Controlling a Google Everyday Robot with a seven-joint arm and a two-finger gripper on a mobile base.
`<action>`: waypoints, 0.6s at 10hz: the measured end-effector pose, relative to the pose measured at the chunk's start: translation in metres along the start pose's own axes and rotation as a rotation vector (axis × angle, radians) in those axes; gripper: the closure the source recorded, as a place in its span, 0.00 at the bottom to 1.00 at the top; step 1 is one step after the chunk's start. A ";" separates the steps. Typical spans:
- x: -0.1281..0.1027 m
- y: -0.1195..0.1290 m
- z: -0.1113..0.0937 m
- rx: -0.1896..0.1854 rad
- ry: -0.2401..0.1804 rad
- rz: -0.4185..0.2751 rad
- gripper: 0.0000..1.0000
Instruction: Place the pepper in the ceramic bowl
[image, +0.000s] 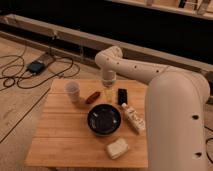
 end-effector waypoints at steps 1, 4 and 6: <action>0.000 0.000 0.000 0.001 0.001 -0.001 0.20; -0.010 -0.017 0.004 0.040 0.007 -0.095 0.20; -0.032 -0.032 0.007 0.079 -0.001 -0.204 0.20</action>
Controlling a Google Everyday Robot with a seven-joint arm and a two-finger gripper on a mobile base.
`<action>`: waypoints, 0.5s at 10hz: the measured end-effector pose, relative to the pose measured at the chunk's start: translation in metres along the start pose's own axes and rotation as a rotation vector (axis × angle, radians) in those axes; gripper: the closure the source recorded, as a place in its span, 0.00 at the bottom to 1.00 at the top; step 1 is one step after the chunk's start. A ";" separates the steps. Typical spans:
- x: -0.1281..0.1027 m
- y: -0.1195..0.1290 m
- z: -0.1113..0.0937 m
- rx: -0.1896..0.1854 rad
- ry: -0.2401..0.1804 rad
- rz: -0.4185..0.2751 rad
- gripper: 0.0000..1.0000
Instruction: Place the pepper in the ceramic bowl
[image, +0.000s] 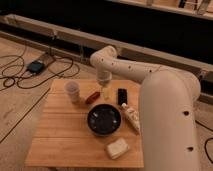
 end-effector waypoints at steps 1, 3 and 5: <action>-0.008 -0.008 0.004 0.018 -0.007 -0.052 0.20; -0.018 -0.020 0.015 0.037 -0.022 -0.126 0.20; -0.024 -0.026 0.028 0.040 -0.024 -0.174 0.20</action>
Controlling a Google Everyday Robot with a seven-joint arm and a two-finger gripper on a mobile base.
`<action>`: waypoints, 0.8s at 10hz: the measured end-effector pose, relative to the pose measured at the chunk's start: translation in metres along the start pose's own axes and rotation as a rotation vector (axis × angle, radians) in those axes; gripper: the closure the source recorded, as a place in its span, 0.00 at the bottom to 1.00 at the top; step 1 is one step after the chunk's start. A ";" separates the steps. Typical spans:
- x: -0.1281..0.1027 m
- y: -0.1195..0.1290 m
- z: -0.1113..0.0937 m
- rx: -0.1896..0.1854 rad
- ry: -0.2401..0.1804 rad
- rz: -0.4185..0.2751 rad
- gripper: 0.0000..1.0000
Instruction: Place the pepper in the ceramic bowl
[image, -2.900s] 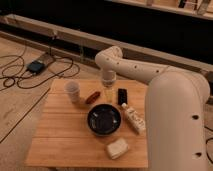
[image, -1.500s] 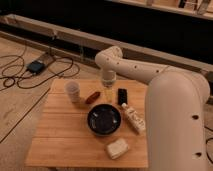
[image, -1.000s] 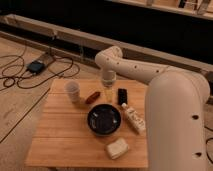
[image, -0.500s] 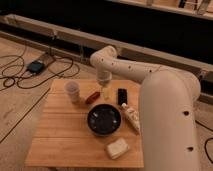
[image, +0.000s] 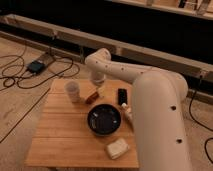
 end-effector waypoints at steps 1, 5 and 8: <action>-0.002 -0.003 0.007 -0.001 -0.004 -0.021 0.20; -0.007 -0.010 0.034 -0.014 -0.012 -0.066 0.20; -0.015 -0.012 0.049 -0.031 -0.017 -0.084 0.20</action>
